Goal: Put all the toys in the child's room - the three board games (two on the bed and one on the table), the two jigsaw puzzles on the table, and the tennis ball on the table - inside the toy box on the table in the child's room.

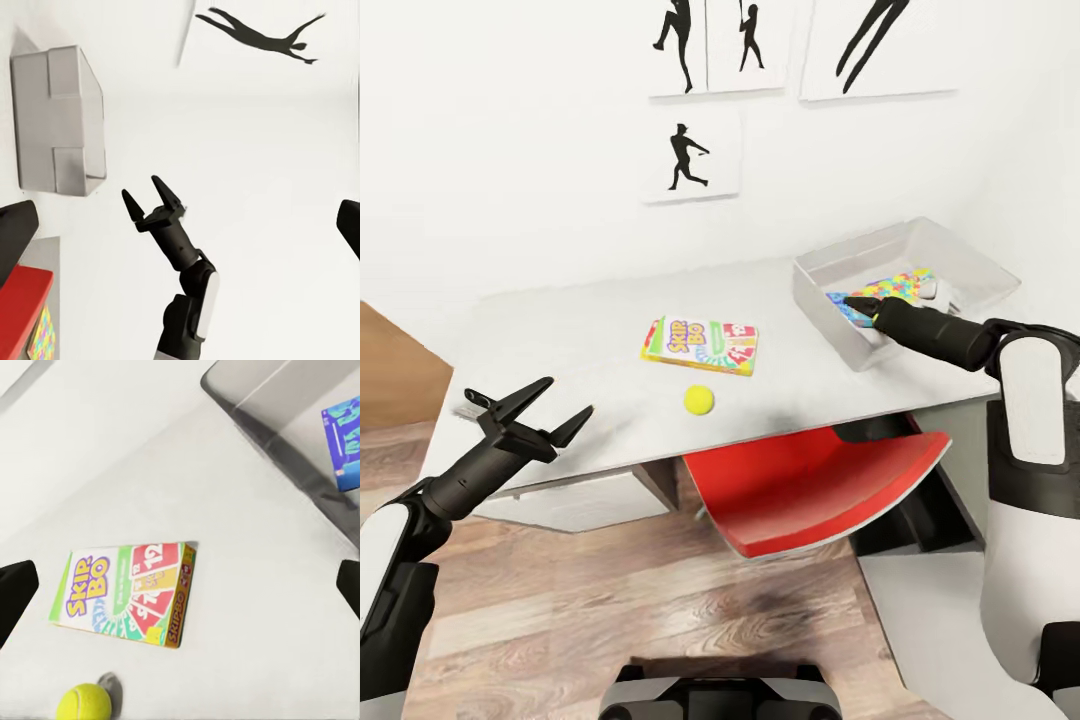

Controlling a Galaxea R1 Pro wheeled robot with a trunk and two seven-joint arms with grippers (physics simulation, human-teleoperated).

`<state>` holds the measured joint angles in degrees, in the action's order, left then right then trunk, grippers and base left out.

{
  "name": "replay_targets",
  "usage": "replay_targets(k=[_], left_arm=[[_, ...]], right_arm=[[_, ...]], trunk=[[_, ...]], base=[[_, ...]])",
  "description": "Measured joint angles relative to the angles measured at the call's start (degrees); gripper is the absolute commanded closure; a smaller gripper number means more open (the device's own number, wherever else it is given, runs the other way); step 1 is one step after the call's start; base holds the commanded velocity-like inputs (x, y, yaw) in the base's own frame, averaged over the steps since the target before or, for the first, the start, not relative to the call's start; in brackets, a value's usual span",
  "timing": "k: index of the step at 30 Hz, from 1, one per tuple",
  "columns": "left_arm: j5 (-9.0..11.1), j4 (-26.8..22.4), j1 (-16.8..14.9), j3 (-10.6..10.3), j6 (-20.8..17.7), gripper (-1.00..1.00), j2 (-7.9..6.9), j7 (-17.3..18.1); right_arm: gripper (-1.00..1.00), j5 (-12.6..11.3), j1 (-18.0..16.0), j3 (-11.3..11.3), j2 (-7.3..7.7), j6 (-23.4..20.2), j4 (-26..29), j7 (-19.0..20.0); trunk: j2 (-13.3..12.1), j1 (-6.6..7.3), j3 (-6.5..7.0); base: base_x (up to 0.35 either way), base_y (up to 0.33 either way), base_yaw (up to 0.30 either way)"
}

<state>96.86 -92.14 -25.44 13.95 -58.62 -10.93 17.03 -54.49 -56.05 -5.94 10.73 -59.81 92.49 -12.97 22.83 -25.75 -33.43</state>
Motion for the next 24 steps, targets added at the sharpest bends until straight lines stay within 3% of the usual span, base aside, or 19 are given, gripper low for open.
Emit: replay_targets(k=[9,24], left_arm=[[0.00,0.01,0.00,0.00,0.00,-1.00,-0.12,0.00],[0.00,0.01,0.00,0.00,0.00,-1.00,-0.14,-0.10]], right_arm=[[-1.00,0.00,0.09,0.33,-0.01,0.00,0.01,0.00],[-1.00,-0.02,0.11,1.54,0.07,0.00,0.02,0.00]], trunk=[[0.00,0.00,0.00],[0.00,0.01,0.00]], base=[[0.000,0.000,0.230],[0.010,0.000,0.038]])
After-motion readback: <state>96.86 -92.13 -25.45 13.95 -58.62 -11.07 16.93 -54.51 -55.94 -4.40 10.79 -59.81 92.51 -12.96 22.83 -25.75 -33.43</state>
